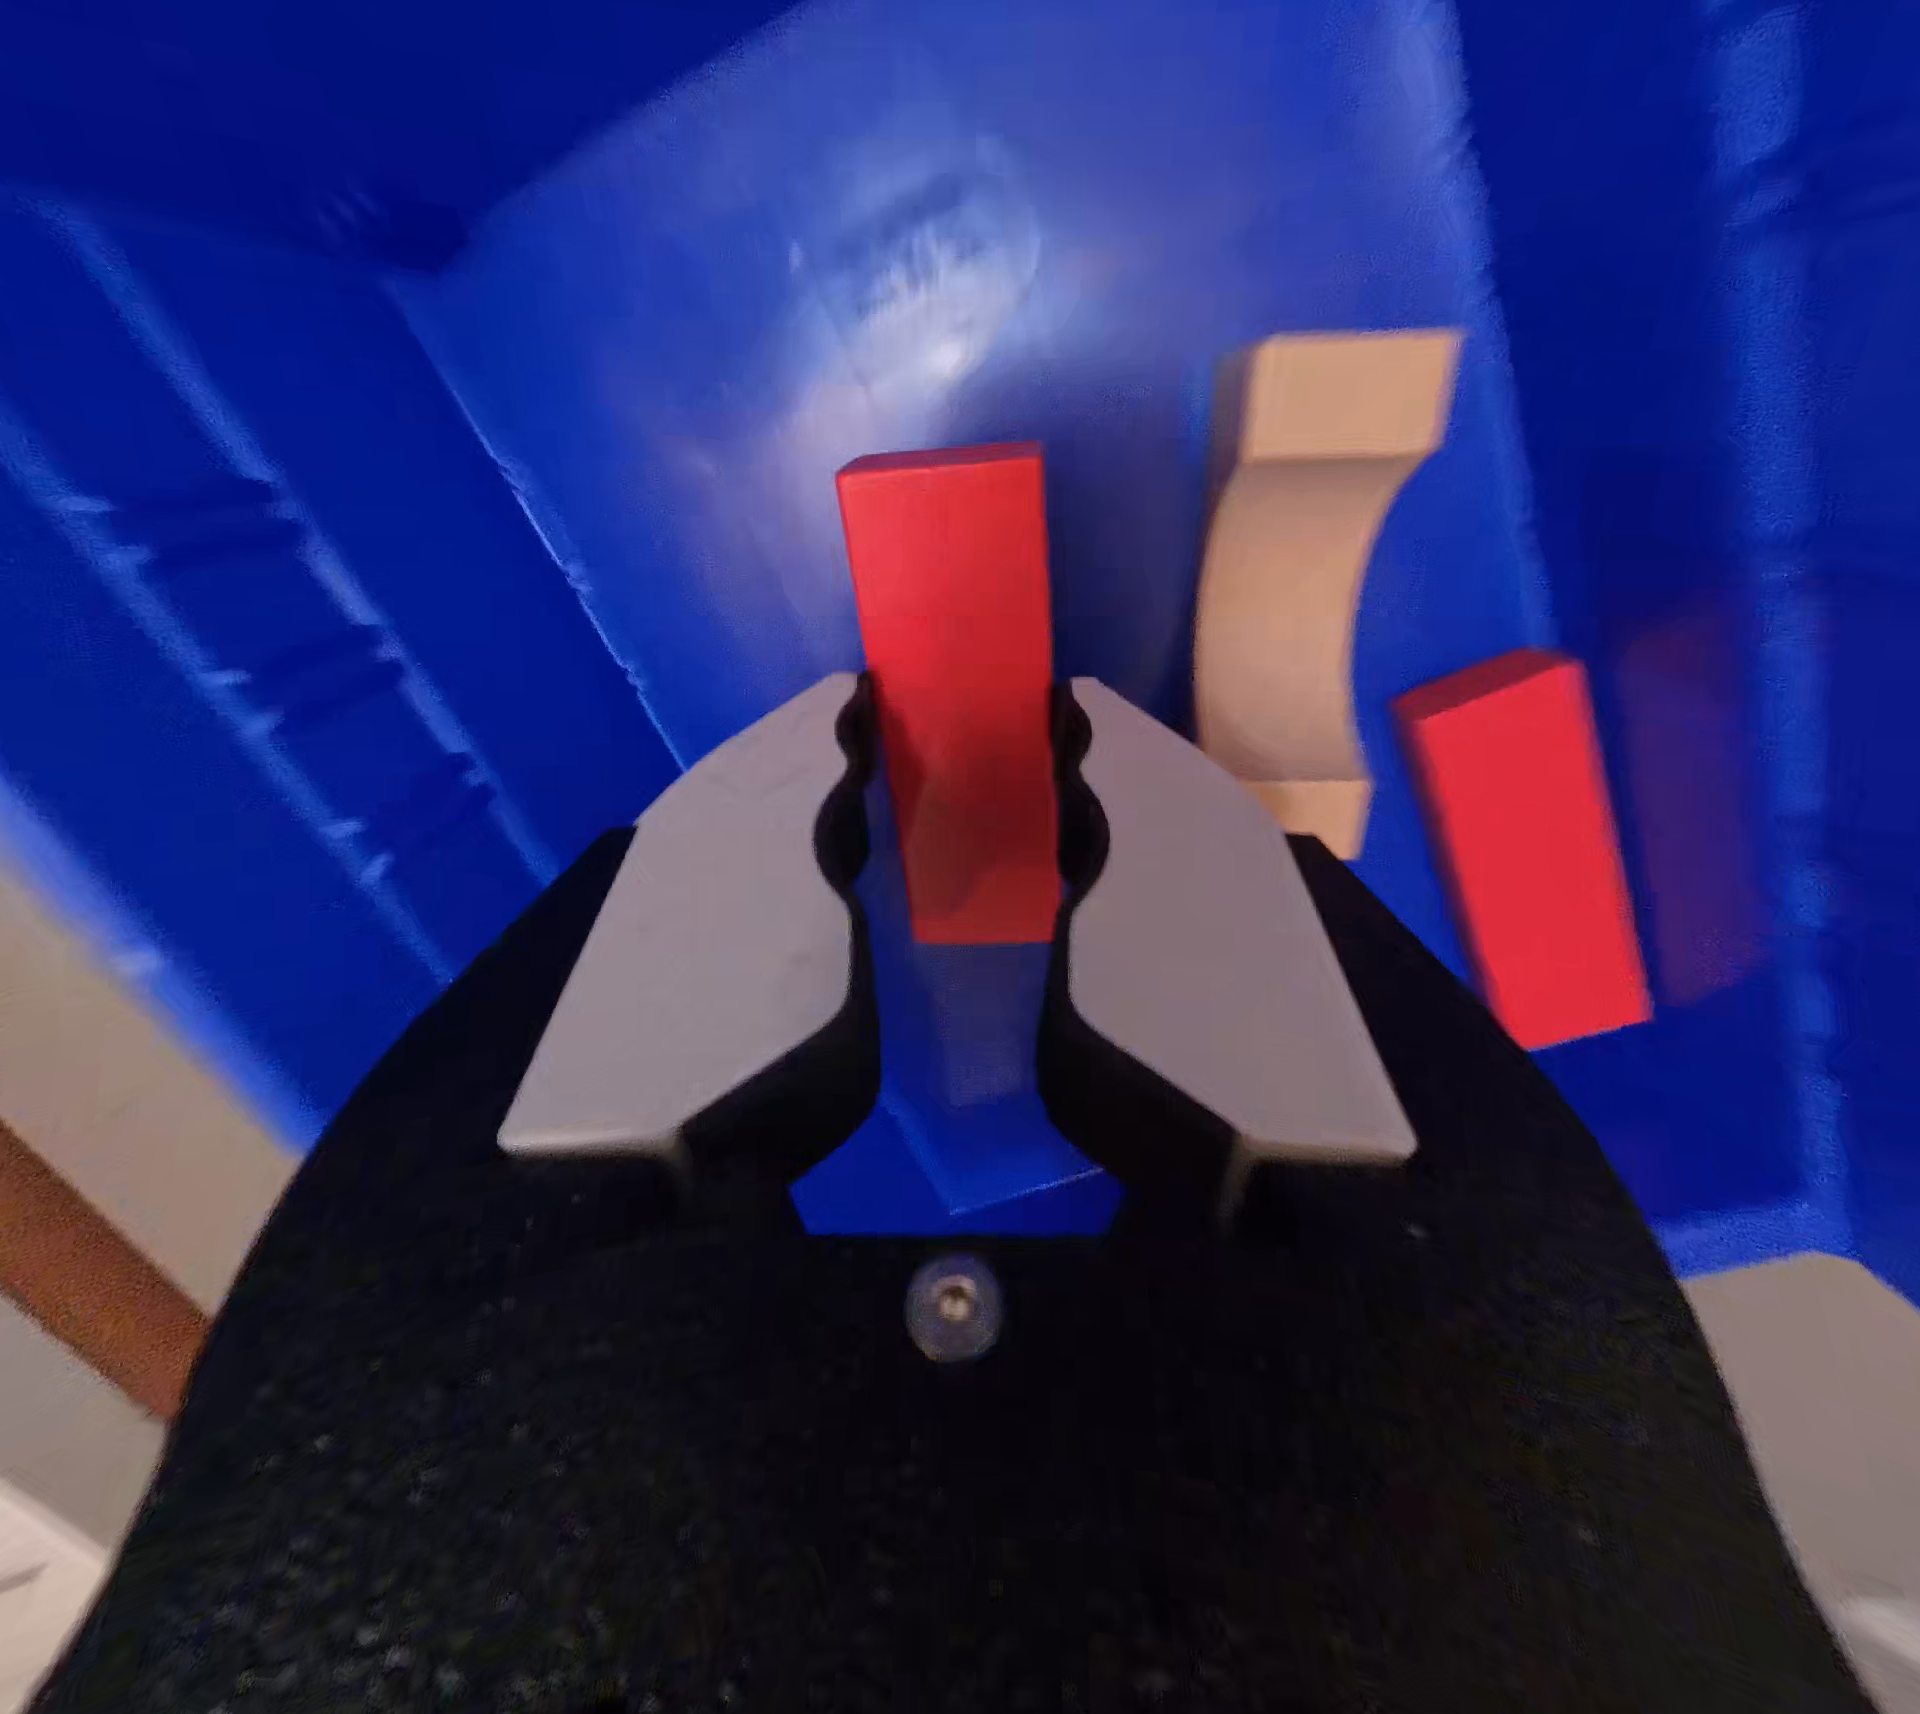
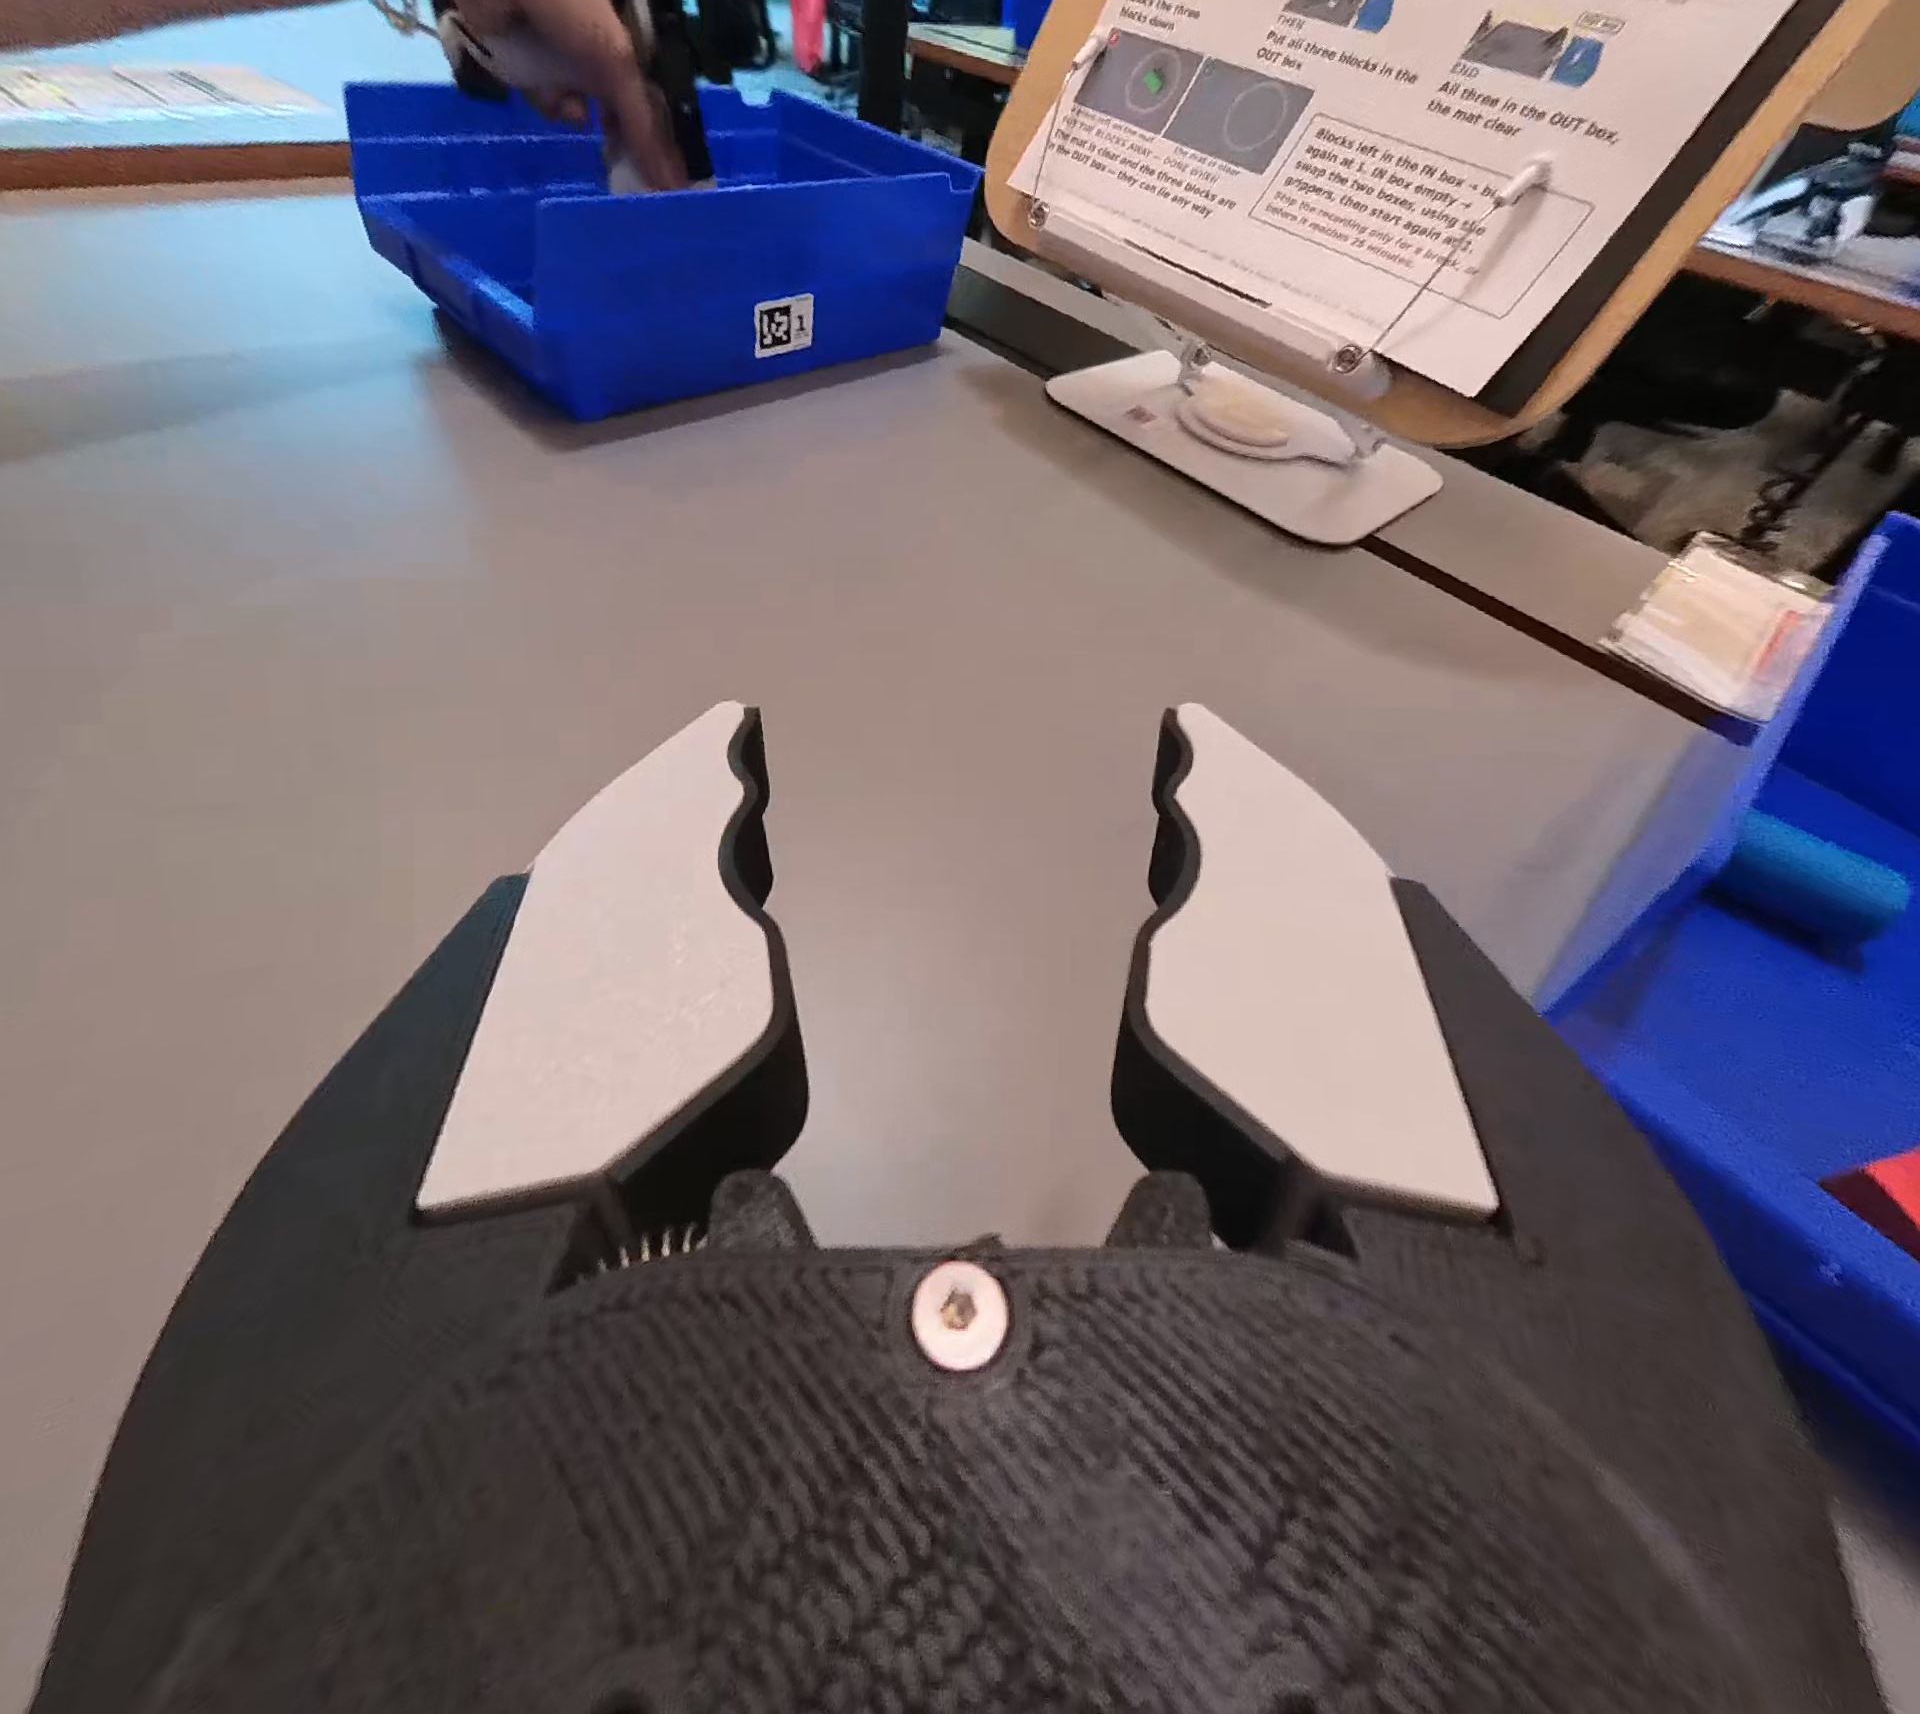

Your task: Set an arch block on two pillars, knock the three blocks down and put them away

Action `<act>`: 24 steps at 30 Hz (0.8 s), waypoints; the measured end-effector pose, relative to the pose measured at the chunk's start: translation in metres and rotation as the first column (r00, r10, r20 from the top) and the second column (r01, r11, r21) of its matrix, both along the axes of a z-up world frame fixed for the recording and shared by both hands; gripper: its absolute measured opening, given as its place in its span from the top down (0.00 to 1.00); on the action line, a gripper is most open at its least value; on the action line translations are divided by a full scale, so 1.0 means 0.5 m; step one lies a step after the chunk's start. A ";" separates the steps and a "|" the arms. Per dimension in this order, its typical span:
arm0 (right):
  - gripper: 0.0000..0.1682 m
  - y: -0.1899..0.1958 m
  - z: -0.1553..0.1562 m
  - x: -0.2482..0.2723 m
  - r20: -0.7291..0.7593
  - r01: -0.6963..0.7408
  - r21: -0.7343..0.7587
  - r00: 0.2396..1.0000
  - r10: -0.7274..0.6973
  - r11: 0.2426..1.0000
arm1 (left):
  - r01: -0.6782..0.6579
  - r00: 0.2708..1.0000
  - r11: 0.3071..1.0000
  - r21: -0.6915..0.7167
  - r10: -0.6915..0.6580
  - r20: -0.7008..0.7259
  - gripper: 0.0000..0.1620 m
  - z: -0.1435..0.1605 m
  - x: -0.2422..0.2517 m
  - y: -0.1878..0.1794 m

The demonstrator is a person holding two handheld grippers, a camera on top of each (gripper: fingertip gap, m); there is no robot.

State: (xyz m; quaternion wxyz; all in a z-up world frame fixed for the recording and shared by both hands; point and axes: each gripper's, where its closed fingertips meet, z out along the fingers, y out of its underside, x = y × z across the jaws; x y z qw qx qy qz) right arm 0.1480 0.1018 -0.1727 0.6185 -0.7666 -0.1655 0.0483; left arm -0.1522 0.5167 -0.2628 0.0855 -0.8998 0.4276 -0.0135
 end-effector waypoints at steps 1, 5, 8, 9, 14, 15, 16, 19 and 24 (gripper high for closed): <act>0.57 0.004 -0.004 -0.003 -0.003 -0.022 -0.005 1.000 0.022 1.000 | -0.009 0.997 0.999 0.044 0.005 0.082 0.80 0.033 0.018 0.003; 0.57 0.014 0.005 -0.003 0.007 -0.050 -0.009 0.999 0.050 0.999 | -0.009 0.894 0.972 0.236 -0.097 0.437 0.80 0.204 0.098 -0.038; 0.55 0.024 0.045 -0.024 -0.091 -0.072 0.033 0.993 0.075 0.997 | 0.037 0.732 0.935 0.353 -0.266 0.628 0.80 0.324 0.156 -0.138; 0.55 0.023 0.055 -0.036 -0.096 -0.099 0.046 0.990 0.104 0.994 | 0.069 0.655 0.922 0.382 -0.331 0.680 0.80 0.357 0.180 -0.185; 0.57 0.010 0.125 -0.098 -0.124 -0.176 0.139 0.973 0.194 0.974 | 0.280 0.257 0.841 0.463 -0.530 0.808 0.80 0.410 0.281 -0.458; 0.58 0.011 0.143 -0.106 -0.149 -0.181 0.161 0.967 0.206 0.970 | 0.315 0.201 0.817 0.483 -0.554 0.808 0.80 0.400 0.297 -0.504; 0.59 0.013 0.161 -0.114 -0.163 -0.197 0.180 0.960 0.227 0.964 | 0.344 0.156 0.790 0.507 -0.580 0.799 0.80 0.386 0.312 -0.541; 0.59 0.027 0.202 -0.127 -0.149 -0.245 0.203 0.949 0.277 0.948 | 0.396 0.066 0.744 0.538 -0.607 0.792 0.80 0.349 0.364 -0.605; 0.59 0.072 0.239 -0.130 -0.084 -0.320 0.207 0.936 0.343 0.924 | 0.463 -0.188 0.688 0.559 -0.540 0.820 0.80 0.347 0.434 -0.693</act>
